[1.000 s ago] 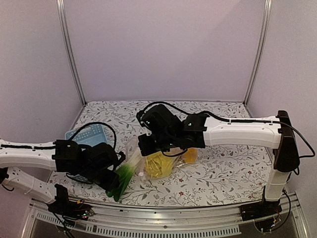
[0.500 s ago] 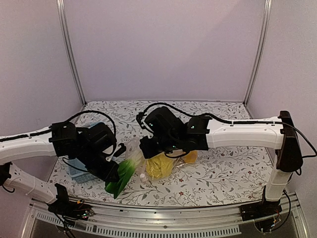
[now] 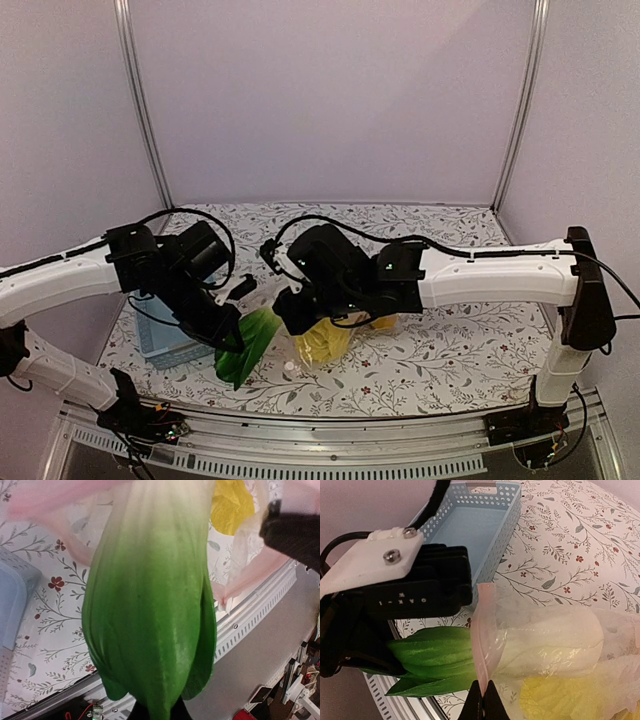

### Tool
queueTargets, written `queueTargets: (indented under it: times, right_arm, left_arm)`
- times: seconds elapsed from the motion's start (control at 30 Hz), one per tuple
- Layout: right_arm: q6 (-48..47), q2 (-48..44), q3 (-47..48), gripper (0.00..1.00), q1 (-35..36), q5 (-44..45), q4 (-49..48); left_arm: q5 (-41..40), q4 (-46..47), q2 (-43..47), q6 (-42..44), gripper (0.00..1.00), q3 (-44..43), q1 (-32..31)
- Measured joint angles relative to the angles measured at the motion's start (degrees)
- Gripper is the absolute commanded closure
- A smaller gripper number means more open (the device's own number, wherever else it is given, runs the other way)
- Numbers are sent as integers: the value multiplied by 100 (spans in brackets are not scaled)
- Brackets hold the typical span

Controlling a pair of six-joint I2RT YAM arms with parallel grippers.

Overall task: Place the food in the zip-top bag and seal the zipper
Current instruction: Place the fake vegetable at the center of the board.

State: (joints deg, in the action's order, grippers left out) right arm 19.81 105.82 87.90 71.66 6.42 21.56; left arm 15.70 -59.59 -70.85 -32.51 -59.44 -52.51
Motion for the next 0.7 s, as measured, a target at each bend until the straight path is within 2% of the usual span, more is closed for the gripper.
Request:
queueTargets:
  times: [0.43,0.7]
  right_arm:
    - [9,-17,-37,100,35,-621,-201]
    - [55,-74,-90,100,42,-859,-411]
  left_arm:
    - [181,-114,-507,588,100,-444,323]
    - [-260,-118,-756,1075,100,-782,332]
